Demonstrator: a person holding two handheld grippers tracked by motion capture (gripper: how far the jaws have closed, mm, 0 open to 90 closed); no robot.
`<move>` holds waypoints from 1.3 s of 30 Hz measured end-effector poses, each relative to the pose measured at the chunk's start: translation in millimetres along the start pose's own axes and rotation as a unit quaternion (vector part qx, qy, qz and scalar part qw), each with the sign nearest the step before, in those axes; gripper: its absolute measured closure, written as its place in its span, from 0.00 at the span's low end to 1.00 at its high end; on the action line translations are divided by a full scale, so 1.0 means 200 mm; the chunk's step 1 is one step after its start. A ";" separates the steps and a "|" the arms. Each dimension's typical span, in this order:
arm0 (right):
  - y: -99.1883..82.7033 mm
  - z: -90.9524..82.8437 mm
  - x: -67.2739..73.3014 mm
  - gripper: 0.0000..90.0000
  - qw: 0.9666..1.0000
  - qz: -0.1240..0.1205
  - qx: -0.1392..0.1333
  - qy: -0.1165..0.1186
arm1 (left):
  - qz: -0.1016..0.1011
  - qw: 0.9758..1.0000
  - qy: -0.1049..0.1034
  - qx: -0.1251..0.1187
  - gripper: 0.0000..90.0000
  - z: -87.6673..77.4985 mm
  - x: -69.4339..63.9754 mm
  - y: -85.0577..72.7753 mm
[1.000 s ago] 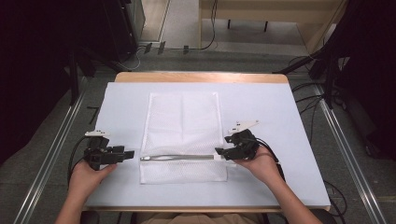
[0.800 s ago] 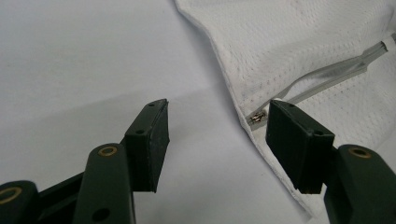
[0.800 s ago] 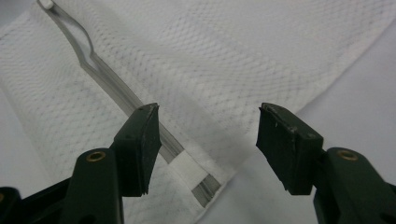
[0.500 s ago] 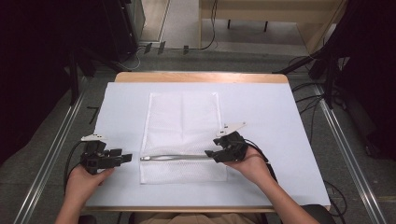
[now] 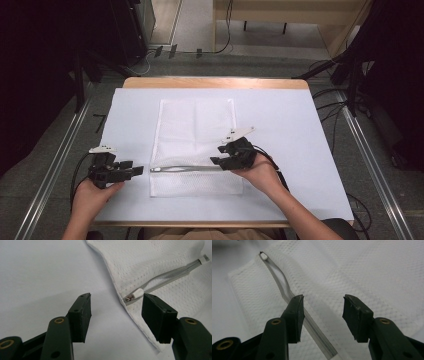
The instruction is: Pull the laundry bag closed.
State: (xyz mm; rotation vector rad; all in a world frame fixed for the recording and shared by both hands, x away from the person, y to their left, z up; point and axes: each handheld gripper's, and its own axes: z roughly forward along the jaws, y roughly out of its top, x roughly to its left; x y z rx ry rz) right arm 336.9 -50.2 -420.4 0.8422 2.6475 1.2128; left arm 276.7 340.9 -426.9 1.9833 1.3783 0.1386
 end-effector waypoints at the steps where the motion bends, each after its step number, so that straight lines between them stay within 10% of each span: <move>1: 0.00 0.00 0.00 0.60 1.000 0.000 0.000 0.000 | 0.001 1.000 0.001 0.000 0.46 0.00 0.00 0.00; 39: 0.27 0.35 0.25 0.65 0.997 -0.029 0.007 0.068 | -0.001 1.000 -0.002 0.002 0.49 0.08 0.07 0.11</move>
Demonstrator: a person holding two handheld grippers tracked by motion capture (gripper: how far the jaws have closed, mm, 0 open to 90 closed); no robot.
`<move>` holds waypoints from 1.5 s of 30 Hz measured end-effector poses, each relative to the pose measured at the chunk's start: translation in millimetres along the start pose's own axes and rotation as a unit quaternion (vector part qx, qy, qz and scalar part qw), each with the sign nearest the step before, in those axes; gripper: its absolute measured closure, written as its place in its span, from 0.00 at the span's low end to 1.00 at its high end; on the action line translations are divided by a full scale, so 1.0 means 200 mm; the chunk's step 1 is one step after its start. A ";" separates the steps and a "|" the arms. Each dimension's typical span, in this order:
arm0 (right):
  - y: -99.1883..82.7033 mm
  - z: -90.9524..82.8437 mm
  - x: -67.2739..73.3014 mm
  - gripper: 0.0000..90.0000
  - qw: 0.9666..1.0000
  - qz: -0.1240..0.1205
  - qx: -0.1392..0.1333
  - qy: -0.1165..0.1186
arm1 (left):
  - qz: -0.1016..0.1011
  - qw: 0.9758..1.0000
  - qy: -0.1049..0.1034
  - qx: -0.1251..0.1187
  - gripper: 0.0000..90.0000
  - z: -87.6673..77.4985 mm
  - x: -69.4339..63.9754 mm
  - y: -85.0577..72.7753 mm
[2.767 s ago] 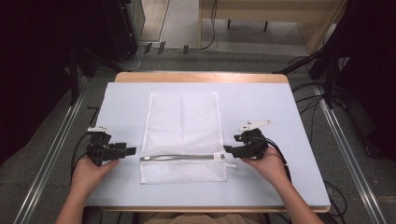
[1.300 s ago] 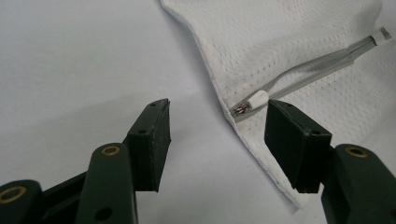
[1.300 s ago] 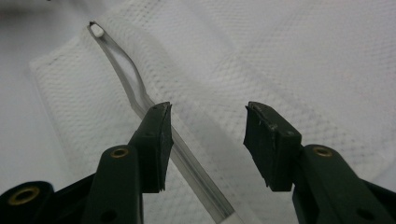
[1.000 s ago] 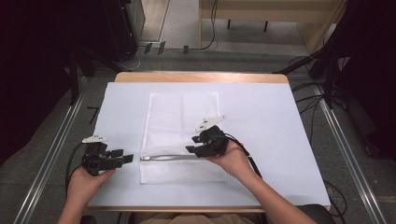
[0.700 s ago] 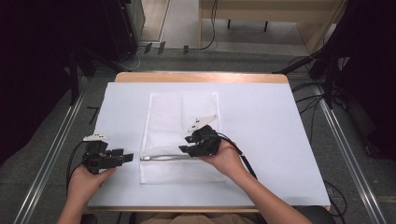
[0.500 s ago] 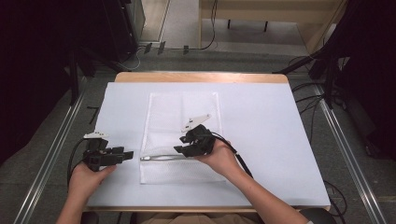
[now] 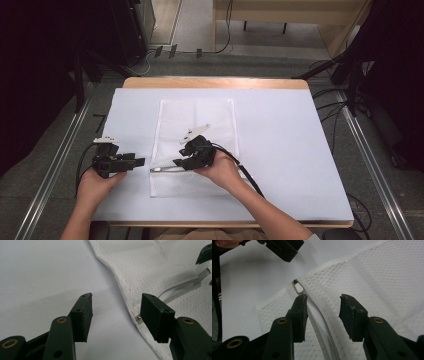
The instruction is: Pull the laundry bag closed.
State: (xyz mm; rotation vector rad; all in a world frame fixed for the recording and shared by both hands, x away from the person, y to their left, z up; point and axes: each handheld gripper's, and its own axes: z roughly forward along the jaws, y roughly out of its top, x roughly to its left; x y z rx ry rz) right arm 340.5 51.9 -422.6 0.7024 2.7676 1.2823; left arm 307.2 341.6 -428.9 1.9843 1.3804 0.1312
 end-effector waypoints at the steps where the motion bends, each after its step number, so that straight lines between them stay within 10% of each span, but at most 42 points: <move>1: 0.00 0.01 0.01 0.65 1.000 0.001 0.004 0.001 | 0.000 1.000 0.000 0.000 0.49 0.00 0.00 0.00; 45: 0.04 0.39 0.14 0.87 0.998 0.014 0.043 0.051 | 0.000 1.000 -0.004 -0.003 0.48 -0.02 0.03 0.00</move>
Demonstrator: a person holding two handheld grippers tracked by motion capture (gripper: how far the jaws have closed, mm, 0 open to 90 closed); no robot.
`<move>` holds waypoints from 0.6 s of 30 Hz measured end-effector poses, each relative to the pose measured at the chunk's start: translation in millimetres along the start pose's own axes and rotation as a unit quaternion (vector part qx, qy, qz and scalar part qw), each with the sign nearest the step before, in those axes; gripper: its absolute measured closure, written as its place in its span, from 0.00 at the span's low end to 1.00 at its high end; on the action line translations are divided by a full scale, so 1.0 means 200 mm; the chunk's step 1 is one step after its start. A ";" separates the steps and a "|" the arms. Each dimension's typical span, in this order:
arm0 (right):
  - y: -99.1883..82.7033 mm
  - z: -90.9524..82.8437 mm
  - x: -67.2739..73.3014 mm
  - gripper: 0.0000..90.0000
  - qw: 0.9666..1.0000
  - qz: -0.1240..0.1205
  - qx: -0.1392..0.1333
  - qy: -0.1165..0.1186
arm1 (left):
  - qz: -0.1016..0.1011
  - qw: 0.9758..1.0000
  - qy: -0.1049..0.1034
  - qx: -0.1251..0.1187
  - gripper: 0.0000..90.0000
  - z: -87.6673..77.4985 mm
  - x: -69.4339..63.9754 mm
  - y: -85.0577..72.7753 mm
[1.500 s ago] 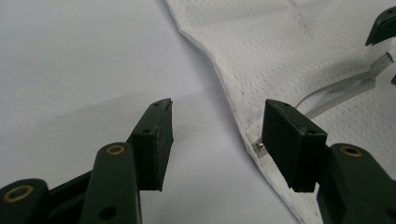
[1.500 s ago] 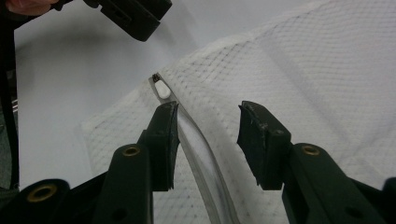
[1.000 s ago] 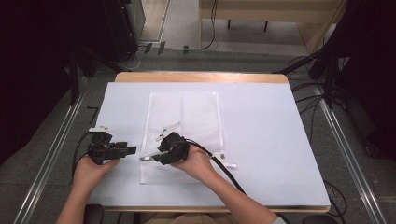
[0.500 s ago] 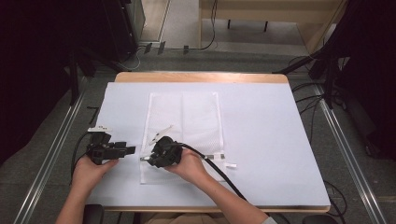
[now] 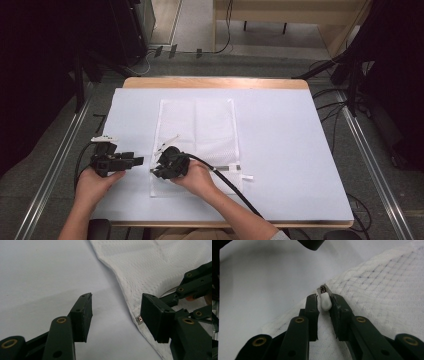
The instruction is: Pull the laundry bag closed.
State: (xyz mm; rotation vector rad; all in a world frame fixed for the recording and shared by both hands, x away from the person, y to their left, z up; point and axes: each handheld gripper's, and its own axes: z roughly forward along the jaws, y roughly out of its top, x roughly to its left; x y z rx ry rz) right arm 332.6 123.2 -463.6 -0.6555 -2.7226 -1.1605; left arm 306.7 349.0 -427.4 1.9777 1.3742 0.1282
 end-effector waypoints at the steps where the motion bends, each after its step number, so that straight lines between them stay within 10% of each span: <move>1: 0.00 0.00 0.00 0.88 1.000 -0.001 0.001 0.001 | 0.000 1.000 0.000 0.000 0.48 0.00 0.00 0.00; 18: 0.05 0.04 0.00 0.97 1.000 -0.010 0.006 -0.001 | -0.001 1.000 -0.009 -0.003 0.49 -0.01 0.01 0.00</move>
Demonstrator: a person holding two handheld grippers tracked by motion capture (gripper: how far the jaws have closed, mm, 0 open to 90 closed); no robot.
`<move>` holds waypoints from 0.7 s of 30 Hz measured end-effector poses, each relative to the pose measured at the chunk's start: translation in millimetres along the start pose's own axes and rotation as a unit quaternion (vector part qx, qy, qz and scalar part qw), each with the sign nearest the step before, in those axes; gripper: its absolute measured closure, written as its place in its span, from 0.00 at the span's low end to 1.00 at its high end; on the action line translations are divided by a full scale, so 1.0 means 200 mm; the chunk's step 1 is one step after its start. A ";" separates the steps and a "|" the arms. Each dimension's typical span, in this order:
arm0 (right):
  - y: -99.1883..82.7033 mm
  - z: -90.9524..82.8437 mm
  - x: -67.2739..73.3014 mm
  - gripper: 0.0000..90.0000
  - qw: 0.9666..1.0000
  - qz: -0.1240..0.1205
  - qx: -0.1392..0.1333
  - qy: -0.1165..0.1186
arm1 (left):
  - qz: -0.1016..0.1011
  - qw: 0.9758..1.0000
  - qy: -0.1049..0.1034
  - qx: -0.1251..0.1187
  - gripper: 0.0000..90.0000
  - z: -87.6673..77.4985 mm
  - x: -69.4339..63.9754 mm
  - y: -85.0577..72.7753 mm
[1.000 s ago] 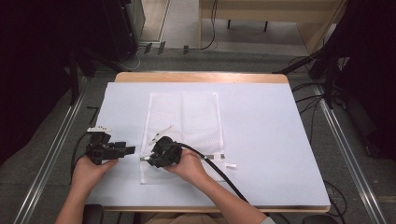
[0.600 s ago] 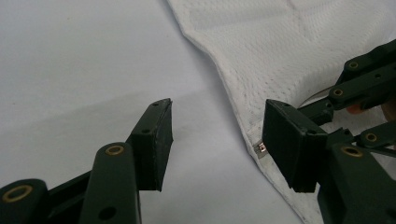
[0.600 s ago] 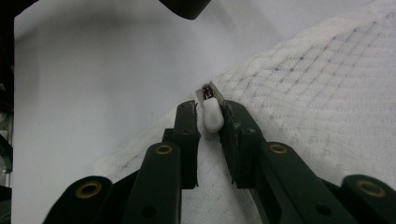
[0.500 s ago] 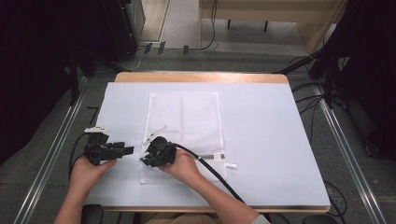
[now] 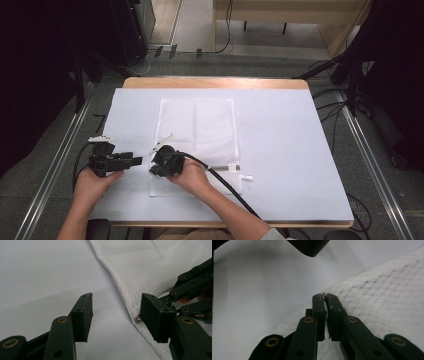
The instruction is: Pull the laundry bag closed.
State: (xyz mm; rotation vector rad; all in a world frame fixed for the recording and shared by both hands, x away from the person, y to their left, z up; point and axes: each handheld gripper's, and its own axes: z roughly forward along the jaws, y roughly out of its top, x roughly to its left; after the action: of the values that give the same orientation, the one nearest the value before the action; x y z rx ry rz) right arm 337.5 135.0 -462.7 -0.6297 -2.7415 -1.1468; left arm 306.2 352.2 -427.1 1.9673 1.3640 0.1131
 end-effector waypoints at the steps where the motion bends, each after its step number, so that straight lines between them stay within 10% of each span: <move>1: 0.00 -0.02 -0.01 0.97 1.000 0.005 0.000 0.004 | 0.004 1.000 -0.003 0.002 0.50 0.00 0.00 0.00; 21: 0.05 -0.15 -0.03 0.97 0.999 -0.013 -0.036 -0.017 | 0.058 0.996 -0.057 0.030 0.54 0.05 -0.07 -0.01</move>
State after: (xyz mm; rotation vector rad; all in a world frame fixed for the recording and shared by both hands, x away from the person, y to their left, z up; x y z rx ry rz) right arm 346.1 119.1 -436.5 -0.6287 -2.7543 -1.2580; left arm 303.2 335.7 -429.8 2.0710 1.1931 0.0143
